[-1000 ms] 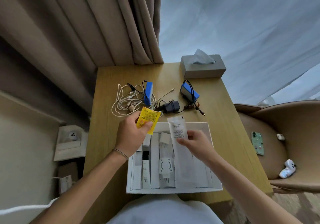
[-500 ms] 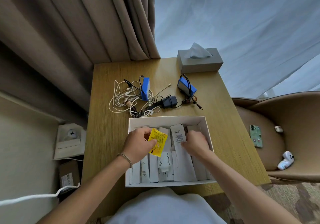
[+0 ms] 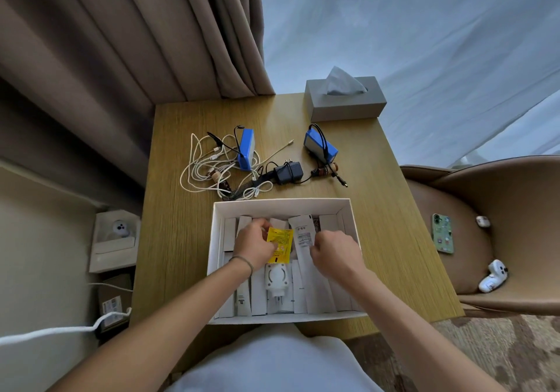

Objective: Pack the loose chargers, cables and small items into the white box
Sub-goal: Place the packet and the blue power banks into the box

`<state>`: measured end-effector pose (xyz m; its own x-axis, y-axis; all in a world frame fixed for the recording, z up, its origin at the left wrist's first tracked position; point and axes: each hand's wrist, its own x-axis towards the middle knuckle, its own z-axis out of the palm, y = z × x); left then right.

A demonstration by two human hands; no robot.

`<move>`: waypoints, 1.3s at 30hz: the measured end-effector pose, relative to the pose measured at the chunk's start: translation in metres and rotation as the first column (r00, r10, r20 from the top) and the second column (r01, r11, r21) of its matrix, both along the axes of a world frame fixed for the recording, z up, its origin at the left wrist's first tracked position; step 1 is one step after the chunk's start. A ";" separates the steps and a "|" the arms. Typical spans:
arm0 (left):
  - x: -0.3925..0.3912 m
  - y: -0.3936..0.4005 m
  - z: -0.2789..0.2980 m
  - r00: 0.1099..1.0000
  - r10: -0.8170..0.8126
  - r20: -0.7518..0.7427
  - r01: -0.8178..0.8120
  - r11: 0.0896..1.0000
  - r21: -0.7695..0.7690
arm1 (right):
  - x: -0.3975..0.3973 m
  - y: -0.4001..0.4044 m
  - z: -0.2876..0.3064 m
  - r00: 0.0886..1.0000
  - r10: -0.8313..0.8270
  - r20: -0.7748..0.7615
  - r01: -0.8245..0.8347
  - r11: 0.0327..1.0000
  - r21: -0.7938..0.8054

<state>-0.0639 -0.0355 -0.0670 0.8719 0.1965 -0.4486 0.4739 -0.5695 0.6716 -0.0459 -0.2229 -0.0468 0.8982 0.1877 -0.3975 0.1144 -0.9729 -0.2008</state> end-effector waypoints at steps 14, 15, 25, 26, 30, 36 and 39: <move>-0.008 -0.015 -0.011 0.914 -0.405 -0.030 0.369 0.796 0.479 | 0.012 -0.007 0.015 0.999 0.028 0.042 -0.036 0.983 0.182; -0.009 -0.016 -0.009 0.907 -0.420 -0.022 0.373 0.778 0.505 | 0.016 -0.008 0.018 0.999 0.022 0.049 -0.032 0.979 0.201; 0.001 -0.015 0.042 0.846 -0.440 0.302 0.218 0.802 0.556 | 0.106 -0.015 0.039 0.981 -0.062 0.186 -0.010 0.931 0.365; 0.005 -0.015 0.047 0.844 -0.429 0.321 0.212 0.818 0.535 | 0.119 -0.016 0.035 0.981 -0.060 0.184 -0.009 0.936 0.351; 0.032 -0.012 0.063 0.860 -0.365 0.356 0.179 0.870 0.460 | 0.166 -0.020 0.010 0.993 -0.015 0.119 -0.015 0.968 0.250; 0.074 0.009 0.074 0.881 -0.292 0.372 0.138 0.912 0.387 | 0.203 -0.016 -0.025 0.996 0.085 0.022 -0.086 0.995 0.042; 0.086 0.021 0.072 0.902 -0.274 0.333 0.122 0.903 0.412 | 0.210 -0.011 -0.035 0.990 0.140 0.022 -0.139 0.988 -0.061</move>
